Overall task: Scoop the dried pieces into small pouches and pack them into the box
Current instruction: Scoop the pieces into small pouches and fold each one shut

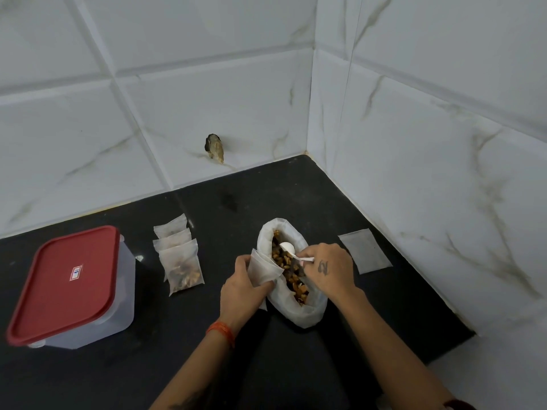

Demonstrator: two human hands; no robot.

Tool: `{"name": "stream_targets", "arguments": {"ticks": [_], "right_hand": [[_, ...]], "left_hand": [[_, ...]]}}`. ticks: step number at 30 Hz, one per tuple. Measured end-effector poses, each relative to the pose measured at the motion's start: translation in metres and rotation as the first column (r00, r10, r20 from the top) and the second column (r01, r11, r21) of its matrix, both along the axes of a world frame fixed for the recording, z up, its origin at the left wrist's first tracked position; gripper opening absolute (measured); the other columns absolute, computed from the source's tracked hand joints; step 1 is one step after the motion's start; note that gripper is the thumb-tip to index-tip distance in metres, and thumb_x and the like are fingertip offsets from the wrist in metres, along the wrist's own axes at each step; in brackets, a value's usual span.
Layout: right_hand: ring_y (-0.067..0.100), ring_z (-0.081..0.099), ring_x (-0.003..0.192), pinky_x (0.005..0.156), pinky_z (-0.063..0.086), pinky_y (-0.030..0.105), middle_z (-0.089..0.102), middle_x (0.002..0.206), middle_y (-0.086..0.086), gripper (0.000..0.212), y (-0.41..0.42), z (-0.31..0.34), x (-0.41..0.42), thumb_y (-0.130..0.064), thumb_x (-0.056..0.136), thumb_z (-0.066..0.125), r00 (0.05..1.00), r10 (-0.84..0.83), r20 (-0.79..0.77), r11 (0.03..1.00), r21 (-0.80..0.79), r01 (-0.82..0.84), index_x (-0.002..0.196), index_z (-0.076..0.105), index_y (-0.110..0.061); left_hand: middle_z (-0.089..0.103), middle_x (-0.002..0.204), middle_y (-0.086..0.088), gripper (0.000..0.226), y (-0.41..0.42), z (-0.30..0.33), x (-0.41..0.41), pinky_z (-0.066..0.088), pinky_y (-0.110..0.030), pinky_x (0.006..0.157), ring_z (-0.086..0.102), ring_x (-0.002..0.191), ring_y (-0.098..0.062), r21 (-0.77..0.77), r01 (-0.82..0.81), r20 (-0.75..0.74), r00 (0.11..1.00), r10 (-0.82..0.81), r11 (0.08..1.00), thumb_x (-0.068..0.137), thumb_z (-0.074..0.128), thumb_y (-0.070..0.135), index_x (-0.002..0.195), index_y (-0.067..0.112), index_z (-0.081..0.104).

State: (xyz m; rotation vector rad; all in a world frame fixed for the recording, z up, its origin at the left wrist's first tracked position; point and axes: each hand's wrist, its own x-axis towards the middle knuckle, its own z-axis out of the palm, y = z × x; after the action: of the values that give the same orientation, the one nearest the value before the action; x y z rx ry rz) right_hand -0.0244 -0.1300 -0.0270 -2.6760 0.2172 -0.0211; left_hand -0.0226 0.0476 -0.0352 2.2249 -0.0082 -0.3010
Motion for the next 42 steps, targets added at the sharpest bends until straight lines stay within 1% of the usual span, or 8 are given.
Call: {"name": "stream_targets", "arguments": {"ticks": [6, 10, 12, 14, 16, 22, 38, 42], "right_hand": [[0.009, 0.068, 0.067, 0.072, 0.054, 0.025, 0.073, 0.08, -0.008, 0.021, -0.001, -0.003, 0.005, -0.018, 0.086, 0.064, 0.992, -0.052, -0.119, 0.948, 0.306, 0.087, 0.098, 0.073, -0.033], [0.021, 0.071, 0.065, 0.072, 0.058, 0.03, 0.074, 0.072, -0.001, 0.023, -0.009, 0.003, 0.01, -0.003, 0.08, 0.068, 0.962, -0.081, -0.262, 0.761, 0.607, 0.23, 0.082, 0.076, -0.025], [0.024, 0.07, 0.064, 0.057, 0.056, 0.023, 0.074, 0.072, 0.005, 0.021, -0.013, 0.006, 0.01, 0.002, 0.079, 0.066, 0.946, -0.071, -0.317, 0.651, 0.704, 0.285, 0.085, 0.076, -0.015], [0.015, 0.066, 0.055, 0.041, 0.04, 0.014, 0.074, 0.075, 0.007, 0.02, -0.016, 0.009, 0.011, 0.003, 0.08, 0.064, 0.925, -0.046, -0.378, 0.6, 0.73, 0.328, 0.09, 0.075, -0.01], [0.01, 0.064, 0.052, 0.039, 0.031, 0.012, 0.075, 0.077, 0.007, 0.018, -0.019, 0.008, 0.013, 0.003, 0.081, 0.063, 0.896, -0.026, -0.443, 0.547, 0.744, 0.384, 0.088, 0.073, -0.011], [0.007, 0.062, 0.048, 0.034, 0.03, 0.009, 0.074, 0.078, 0.009, 0.02, -0.025, -0.005, 0.02, 0.002, 0.088, 0.055, 0.805, -0.01, -0.594, 0.311, 0.763, 0.567, 0.098, 0.07, -0.007], [0.006, 0.063, 0.059, 0.045, 0.036, 0.012, 0.075, 0.082, 0.005, 0.016, -0.029, 0.009, 0.0, -0.003, 0.088, 0.058, 0.846, -0.112, -0.522, 0.284, 0.799, 0.53, 0.093, 0.07, -0.011], [0.006, 0.062, 0.058, 0.049, 0.038, 0.013, 0.075, 0.086, 0.004, 0.018, -0.031, 0.02, -0.005, -0.005, 0.088, 0.057, 0.875, -0.111, -0.471, 0.267, 0.834, 0.483, 0.098, 0.07, -0.012]], "left_hand": [[0.052, 0.11, 0.009, 0.061, -0.002, -0.002, 0.007, 0.044, -0.027, 0.084, 0.053, 0.099, -0.01, -0.107, -0.006, -0.089, 0.996, -0.004, 0.994, 0.079, 0.072, 0.02, 0.128, 0.025, 0.036], [0.058, 0.105, 0.01, 0.054, -0.003, -0.004, 0.008, 0.046, -0.022, 0.076, 0.057, 0.091, -0.004, -0.216, -0.042, -0.129, 0.992, 0.014, 0.975, 0.079, 0.072, 0.016, 0.116, 0.033, 0.037], [0.06, 0.102, 0.012, 0.054, -0.004, -0.005, 0.007, 0.047, -0.019, 0.071, 0.058, 0.091, -0.003, -0.277, -0.059, -0.139, 0.99, 0.02, 0.959, 0.079, 0.072, 0.013, 0.116, 0.032, 0.039], [0.062, 0.101, 0.012, 0.055, -0.005, -0.006, 0.007, 0.049, -0.02, 0.071, 0.06, 0.093, -0.005, -0.319, -0.064, -0.143, 0.99, 0.019, 0.945, 0.079, 0.072, 0.011, 0.12, 0.03, 0.04], [0.064, 0.101, 0.011, 0.055, -0.006, -0.007, 0.006, 0.05, -0.022, 0.074, 0.061, 0.095, -0.006, -0.341, -0.059, -0.139, 0.99, 0.012, 0.938, 0.079, 0.071, 0.01, 0.121, 0.029, 0.04], [0.062, 0.105, 0.012, 0.055, -0.004, -0.007, 0.006, 0.051, -0.022, 0.076, 0.06, 0.097, -0.006, -0.356, -0.042, -0.129, 0.992, -0.004, 0.933, 0.08, 0.071, 0.012, 0.12, 0.032, 0.039], [0.049, 0.112, 0.017, 0.06, 0.003, -0.002, 0.002, 0.046, -0.023, 0.086, 0.051, 0.106, -0.007, -0.348, 0.002, -0.027, 1.0, -0.012, 0.938, 0.076, 0.076, 0.024, 0.12, 0.036, 0.037], [0.048, 0.112, 0.018, 0.061, 0.003, 0.001, 0.002, 0.044, -0.017, 0.08, 0.05, 0.107, -0.006, -0.346, 0.022, -0.009, 1.0, -0.026, 0.938, 0.076, 0.076, 0.026, 0.12, 0.038, 0.036]]}}
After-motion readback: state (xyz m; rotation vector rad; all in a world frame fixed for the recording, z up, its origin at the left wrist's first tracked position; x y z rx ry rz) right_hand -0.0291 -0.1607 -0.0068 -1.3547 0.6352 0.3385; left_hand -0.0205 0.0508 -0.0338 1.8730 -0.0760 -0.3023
